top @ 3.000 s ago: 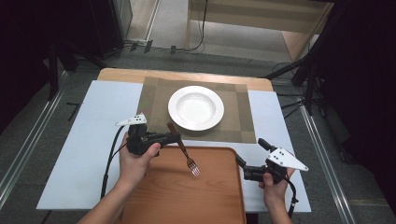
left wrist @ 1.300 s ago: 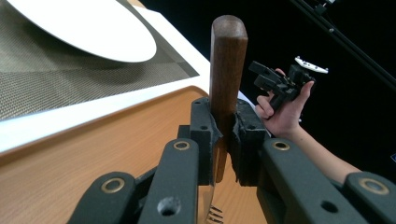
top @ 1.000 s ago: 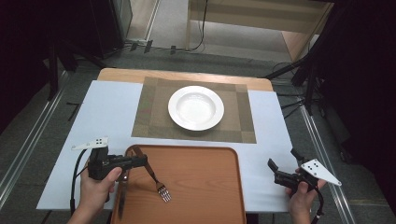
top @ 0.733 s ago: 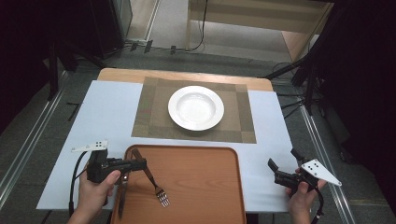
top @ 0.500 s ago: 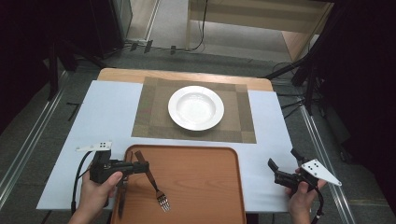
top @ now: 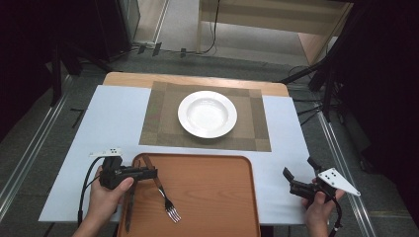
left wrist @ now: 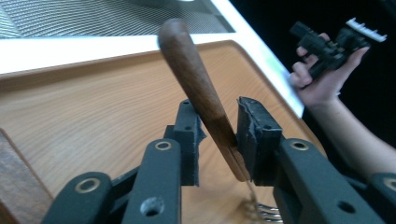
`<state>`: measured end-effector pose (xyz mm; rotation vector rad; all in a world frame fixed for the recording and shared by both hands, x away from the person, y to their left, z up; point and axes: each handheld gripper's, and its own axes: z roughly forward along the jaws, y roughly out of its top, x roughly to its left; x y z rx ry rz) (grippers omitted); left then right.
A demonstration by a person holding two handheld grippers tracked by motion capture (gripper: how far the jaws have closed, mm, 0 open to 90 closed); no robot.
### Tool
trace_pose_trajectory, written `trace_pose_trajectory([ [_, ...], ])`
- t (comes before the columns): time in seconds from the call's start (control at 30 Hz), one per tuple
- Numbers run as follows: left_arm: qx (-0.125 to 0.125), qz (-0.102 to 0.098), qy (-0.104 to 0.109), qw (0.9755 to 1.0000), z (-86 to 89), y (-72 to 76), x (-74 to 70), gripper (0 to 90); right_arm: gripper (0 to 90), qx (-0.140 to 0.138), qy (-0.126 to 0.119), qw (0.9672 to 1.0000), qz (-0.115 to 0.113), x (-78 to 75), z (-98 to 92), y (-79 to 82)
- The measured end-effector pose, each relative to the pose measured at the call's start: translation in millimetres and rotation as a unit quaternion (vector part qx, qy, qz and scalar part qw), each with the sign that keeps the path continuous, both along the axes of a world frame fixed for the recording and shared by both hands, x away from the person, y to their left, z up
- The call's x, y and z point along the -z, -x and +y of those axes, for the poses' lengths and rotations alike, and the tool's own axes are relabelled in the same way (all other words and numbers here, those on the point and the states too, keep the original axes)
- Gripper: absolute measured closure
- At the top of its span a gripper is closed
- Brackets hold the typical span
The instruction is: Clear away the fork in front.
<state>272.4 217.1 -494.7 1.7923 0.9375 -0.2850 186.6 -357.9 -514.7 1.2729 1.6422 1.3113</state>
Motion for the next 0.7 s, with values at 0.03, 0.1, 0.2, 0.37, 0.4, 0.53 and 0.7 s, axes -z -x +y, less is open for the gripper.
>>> trace_pose_trajectory([
  [0.03, -0.006, -0.005, -0.010, 0.9999, -0.8, 0.1, 0.2, 66.9, 0.0, 0.000, -0.001, 1.0000, 0.001, 0.0, 0.1, -0.1],
  [0.1, -0.015, -0.014, -0.030, 0.9993, -2.2, 0.3, 0.6, 63.9, 0.0, 0.002, 0.000, 1.0000, 0.002, 0.1, 0.0, -0.7],
  [0.2, -0.019, -0.020, -0.052, 0.9983, -4.4, 0.4, 2.0, 60.6, 0.0, 0.004, 0.000, 1.0000, 0.003, 0.1, -0.4, -0.7],
  [0.37, -0.023, -0.031, -0.084, 0.9958, -10.1, 2.3, 2.8, 56.3, 0.0, 0.005, 0.000, 1.0000, 0.004, 0.3, -0.4, -1.1],
  [0.4, -0.022, -0.033, -0.090, 0.9951, -11.4, 2.5, 3.2, 55.4, 0.0, 0.005, 0.000, 1.0000, 0.003, 0.2, -0.2, -1.1],
  [0.53, -0.017, -0.033, -0.116, 0.9926, -16.1, 3.0, 4.5, 52.6, 0.0, 0.005, -0.001, 1.0000, 0.005, 0.2, -0.6, -0.7],
  [0.7, -0.019, -0.043, -0.153, 0.9872, -21.2, 5.5, 5.7, 48.7, 0.0, 0.005, -0.002, 1.0000, 0.005, 0.2, -0.8, -0.9],
])
